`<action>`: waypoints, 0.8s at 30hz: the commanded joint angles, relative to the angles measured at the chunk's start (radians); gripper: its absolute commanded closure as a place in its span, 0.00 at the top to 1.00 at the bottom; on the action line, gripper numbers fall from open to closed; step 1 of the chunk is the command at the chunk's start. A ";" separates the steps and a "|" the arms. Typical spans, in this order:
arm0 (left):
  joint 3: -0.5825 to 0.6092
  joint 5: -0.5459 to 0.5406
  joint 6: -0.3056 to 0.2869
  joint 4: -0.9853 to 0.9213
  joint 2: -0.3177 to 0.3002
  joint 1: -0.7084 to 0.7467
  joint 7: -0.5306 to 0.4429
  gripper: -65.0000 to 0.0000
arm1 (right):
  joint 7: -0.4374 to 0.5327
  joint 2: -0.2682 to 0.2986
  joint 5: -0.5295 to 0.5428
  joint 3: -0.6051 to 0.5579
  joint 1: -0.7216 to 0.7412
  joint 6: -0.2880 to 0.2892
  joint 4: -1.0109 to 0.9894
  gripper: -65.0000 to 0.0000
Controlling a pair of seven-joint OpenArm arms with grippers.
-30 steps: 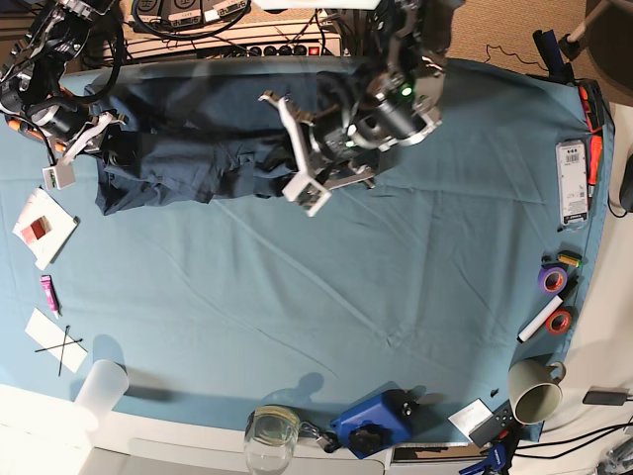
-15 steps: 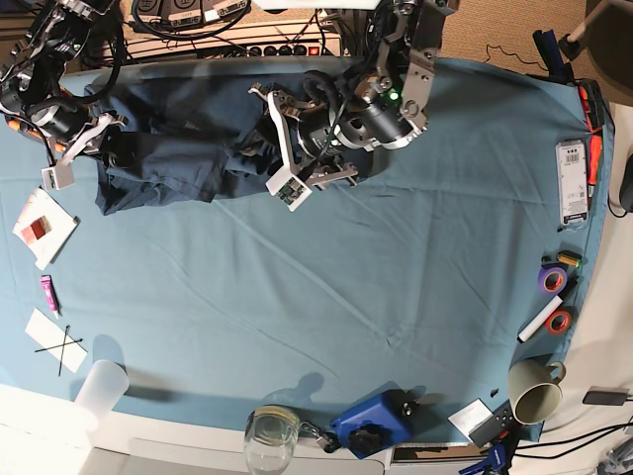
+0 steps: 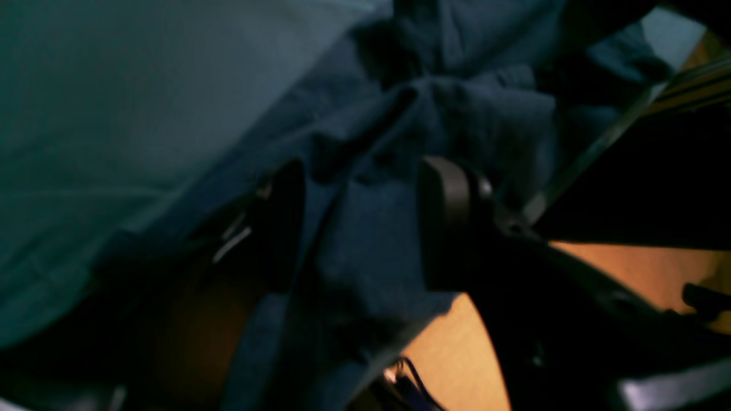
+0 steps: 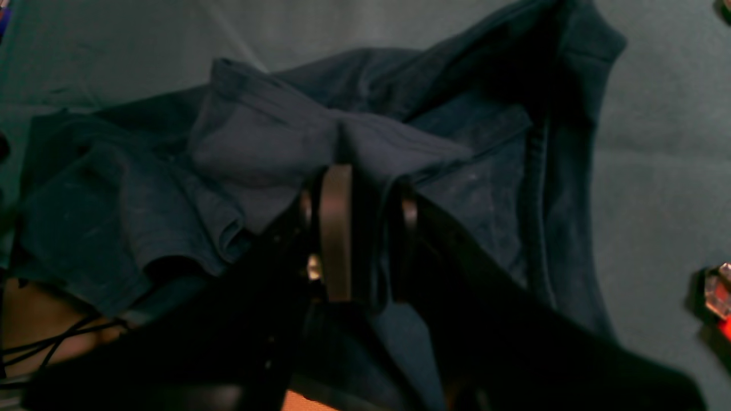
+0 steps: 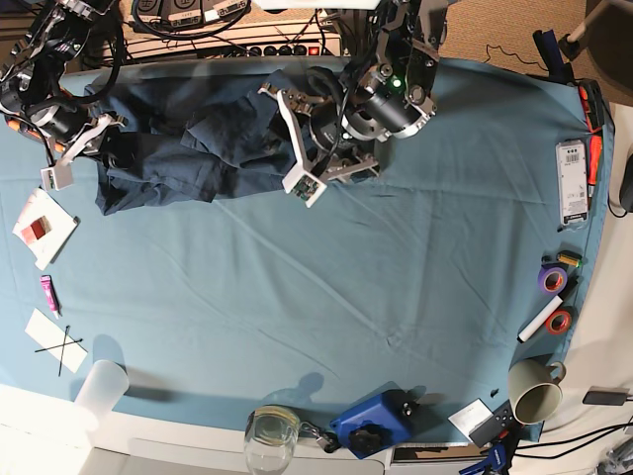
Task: Fold the T-shirt properly
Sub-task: 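Carry the strip end with the left gripper toward the right gripper, then lay the left-held end onto the strip's middle and hold it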
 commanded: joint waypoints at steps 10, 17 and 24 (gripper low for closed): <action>0.004 0.112 0.062 0.015 -0.016 0.023 -0.019 0.49 | 0.026 0.020 0.020 0.006 0.006 0.001 0.017 0.18; 0.005 0.049 0.043 0.012 -0.016 0.068 0.037 0.49 | 0.026 0.020 0.020 0.006 0.006 0.001 0.017 0.18; 0.005 -0.171 -0.084 -0.060 -0.016 0.113 0.052 0.41 | 0.032 0.020 0.021 0.006 0.008 0.001 0.017 0.18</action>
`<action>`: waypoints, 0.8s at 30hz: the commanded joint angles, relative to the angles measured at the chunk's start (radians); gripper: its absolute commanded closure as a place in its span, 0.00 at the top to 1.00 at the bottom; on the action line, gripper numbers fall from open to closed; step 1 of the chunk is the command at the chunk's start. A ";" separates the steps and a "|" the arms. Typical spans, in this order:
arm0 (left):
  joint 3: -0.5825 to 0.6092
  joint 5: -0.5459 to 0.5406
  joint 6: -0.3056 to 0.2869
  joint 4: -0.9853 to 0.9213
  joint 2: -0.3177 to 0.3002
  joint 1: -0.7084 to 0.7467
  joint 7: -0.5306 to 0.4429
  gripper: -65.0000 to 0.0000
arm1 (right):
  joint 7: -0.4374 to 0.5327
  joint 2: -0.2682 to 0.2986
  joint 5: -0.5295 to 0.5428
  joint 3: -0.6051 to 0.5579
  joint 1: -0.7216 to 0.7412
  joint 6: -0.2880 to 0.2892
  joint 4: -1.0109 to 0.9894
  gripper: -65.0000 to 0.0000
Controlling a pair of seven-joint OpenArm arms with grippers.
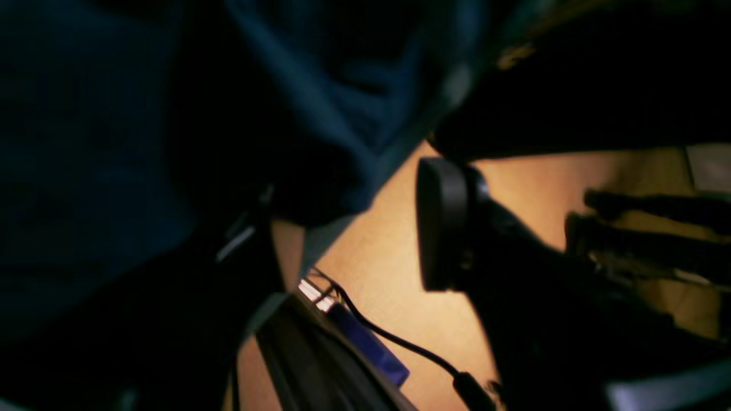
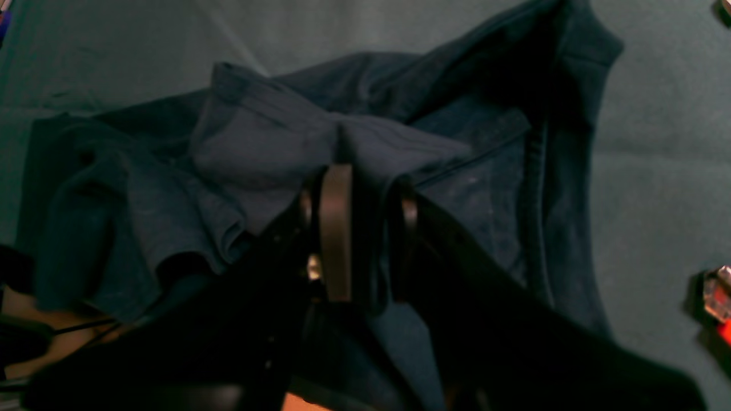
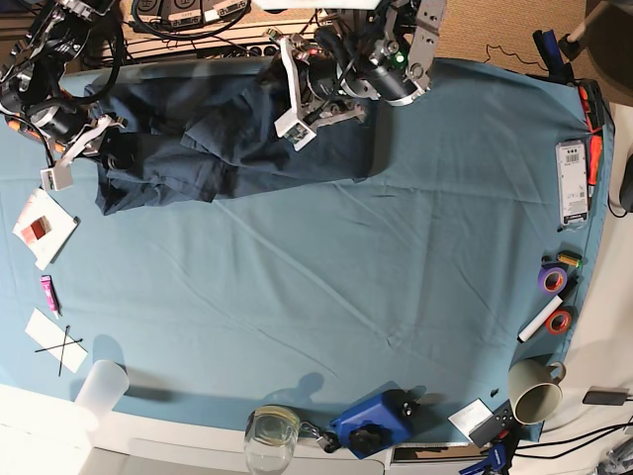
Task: Fold the T-shirt properly
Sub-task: 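Lay the left-held end onto the strip's middle and hold it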
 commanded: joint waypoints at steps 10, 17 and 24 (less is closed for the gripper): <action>0.004 -0.108 -0.003 -0.005 0.011 -0.019 -0.010 0.39 | 0.025 0.020 0.021 0.006 0.006 0.001 0.017 0.18; 0.004 -0.135 0.004 0.097 0.012 -0.029 0.002 0.39 | 0.026 0.020 0.022 0.006 0.006 0.001 0.017 0.18; 0.004 -0.129 -0.003 0.112 0.016 -0.027 -0.057 0.39 | 0.011 0.020 0.063 0.006 0.006 0.001 0.017 0.18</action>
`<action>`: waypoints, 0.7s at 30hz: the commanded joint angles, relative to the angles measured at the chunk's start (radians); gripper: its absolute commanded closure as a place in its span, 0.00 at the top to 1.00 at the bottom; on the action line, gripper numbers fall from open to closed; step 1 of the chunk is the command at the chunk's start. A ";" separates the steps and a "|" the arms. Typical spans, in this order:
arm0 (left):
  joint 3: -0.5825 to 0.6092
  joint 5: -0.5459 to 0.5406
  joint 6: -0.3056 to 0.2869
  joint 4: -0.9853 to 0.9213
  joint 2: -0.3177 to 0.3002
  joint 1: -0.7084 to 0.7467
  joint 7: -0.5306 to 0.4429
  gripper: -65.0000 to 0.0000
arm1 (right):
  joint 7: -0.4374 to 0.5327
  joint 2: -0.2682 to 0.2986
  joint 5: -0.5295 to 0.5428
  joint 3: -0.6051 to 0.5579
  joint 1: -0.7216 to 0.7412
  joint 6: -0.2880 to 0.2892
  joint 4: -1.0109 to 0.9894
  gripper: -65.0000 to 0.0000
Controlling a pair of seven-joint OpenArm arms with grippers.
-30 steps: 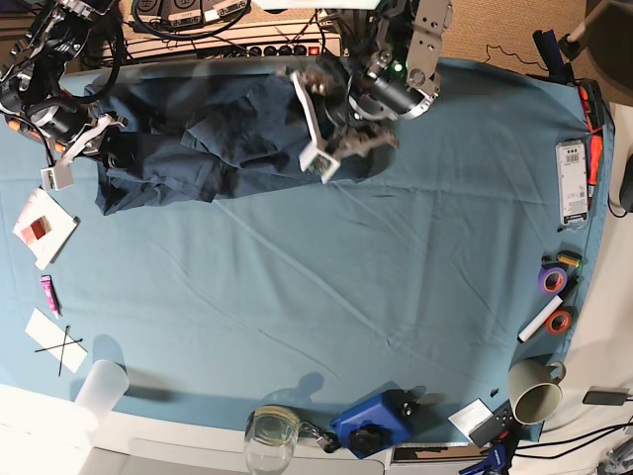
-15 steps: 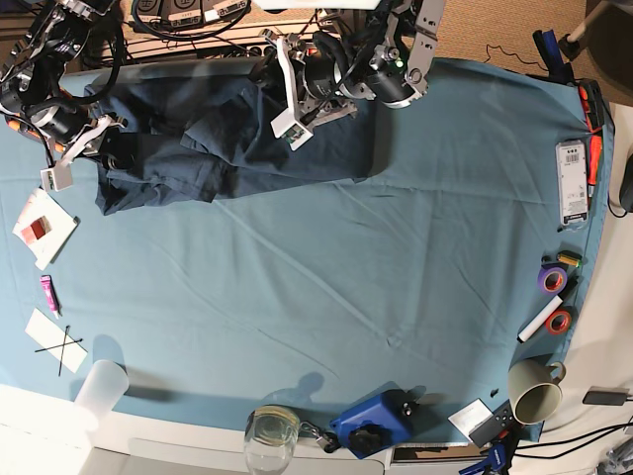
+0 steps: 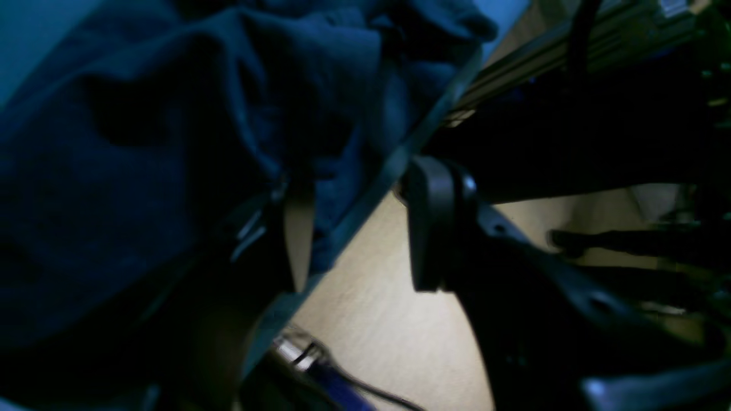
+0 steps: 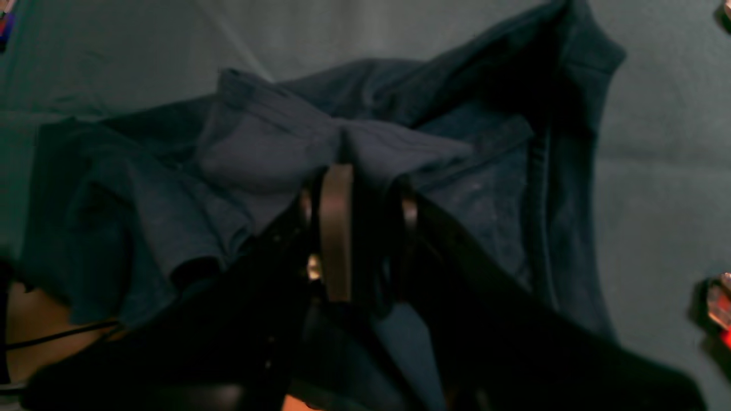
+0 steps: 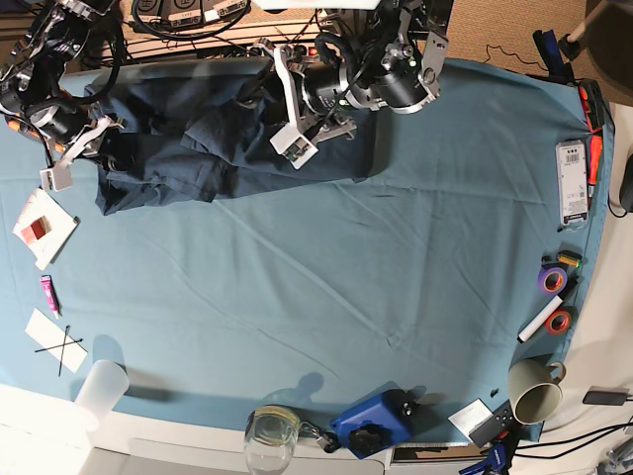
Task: Fold the T-shirt properly
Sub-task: 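Lay the left-held end onto the strip's middle and hold it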
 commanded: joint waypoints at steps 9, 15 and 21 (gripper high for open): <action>0.005 0.115 0.029 0.018 0.011 -0.002 -0.018 0.39 | -0.018 0.020 0.199 -0.047 -0.038 0.001 0.016 0.18; 0.005 0.140 0.030 0.021 0.011 -0.005 -0.019 0.39 | -0.018 0.019 0.193 -0.173 -0.095 0.001 0.016 0.18; 0.005 0.215 0.030 0.045 0.011 -0.005 -0.019 0.39 | -0.018 0.019 0.185 -0.259 -0.098 0.001 0.015 0.18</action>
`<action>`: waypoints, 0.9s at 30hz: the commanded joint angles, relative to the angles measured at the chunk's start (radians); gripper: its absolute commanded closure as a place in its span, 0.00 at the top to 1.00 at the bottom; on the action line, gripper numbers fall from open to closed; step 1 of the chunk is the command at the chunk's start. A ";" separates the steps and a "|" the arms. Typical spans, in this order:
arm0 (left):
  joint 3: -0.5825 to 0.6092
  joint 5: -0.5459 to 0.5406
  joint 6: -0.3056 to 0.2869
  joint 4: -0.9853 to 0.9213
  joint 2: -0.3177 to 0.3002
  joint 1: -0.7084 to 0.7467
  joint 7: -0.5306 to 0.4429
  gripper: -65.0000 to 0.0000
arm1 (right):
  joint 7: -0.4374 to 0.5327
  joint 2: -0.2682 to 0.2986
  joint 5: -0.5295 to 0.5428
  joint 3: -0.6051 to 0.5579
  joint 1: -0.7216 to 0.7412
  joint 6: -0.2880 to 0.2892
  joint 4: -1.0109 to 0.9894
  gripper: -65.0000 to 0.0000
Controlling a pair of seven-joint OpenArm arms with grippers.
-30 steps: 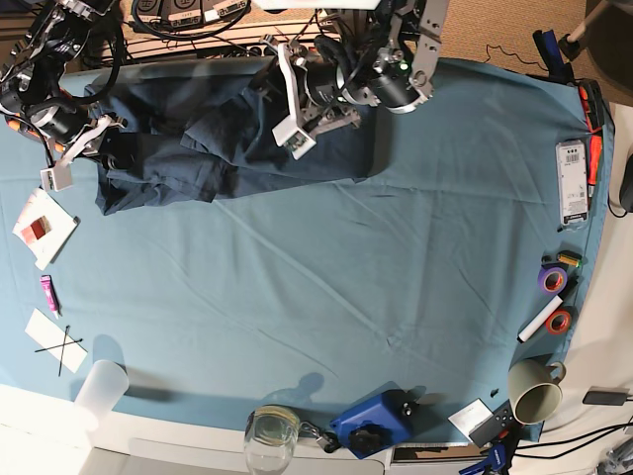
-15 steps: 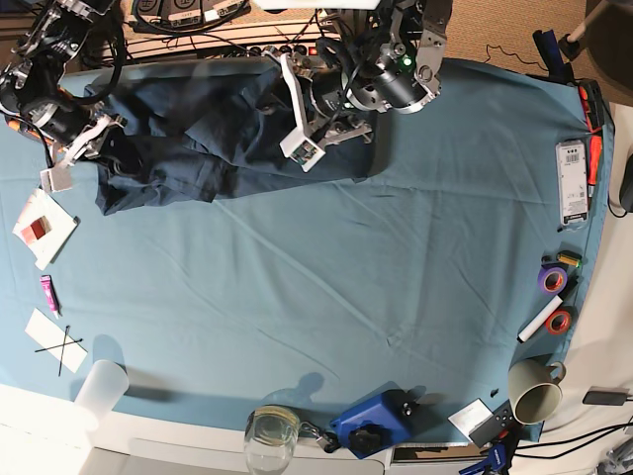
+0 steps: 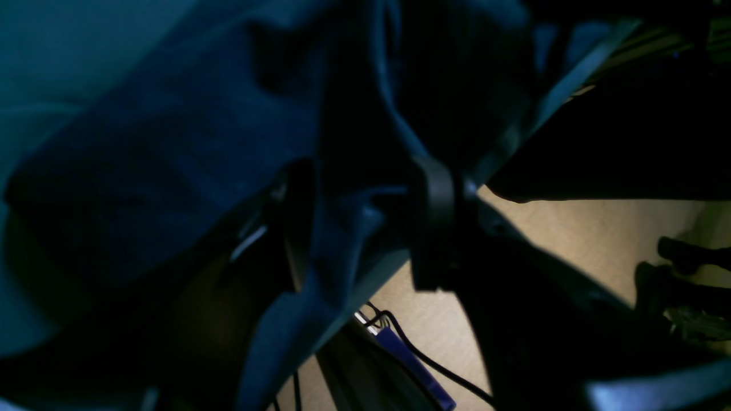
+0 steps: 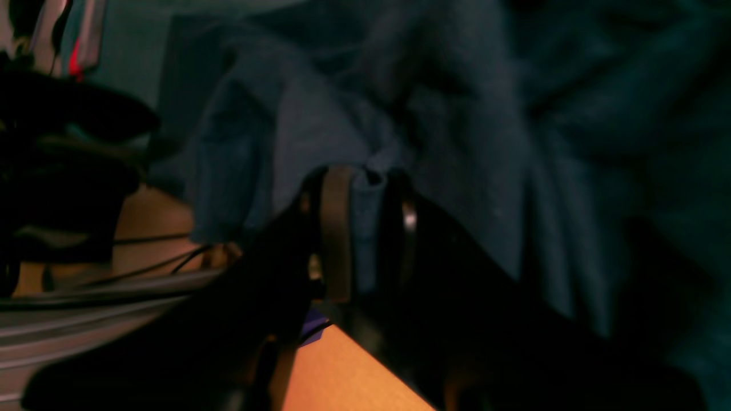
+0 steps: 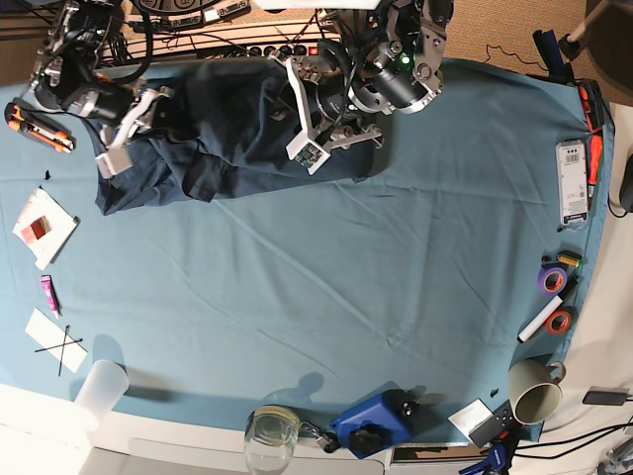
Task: Fold the T-shirt properly
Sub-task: 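Lay the left-held end onto the strip's middle and hold it, then regrasp the strip end near the right gripper and press it down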
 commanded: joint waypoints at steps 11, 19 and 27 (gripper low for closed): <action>0.005 -0.018 -0.001 0.023 0.011 -0.005 -0.020 0.39 | 0.017 -0.057 -0.023 -0.083 0.000 0.001 0.016 0.18; 0.005 -0.018 -0.001 0.023 0.011 -0.004 -0.019 0.39 | 0.017 -0.064 -0.027 -0.083 0.003 0.001 0.016 0.00; 0.005 -0.018 -0.001 0.023 0.011 -0.003 -0.018 0.39 | 0.037 -0.065 -0.076 -0.030 0.033 0.001 0.017 0.00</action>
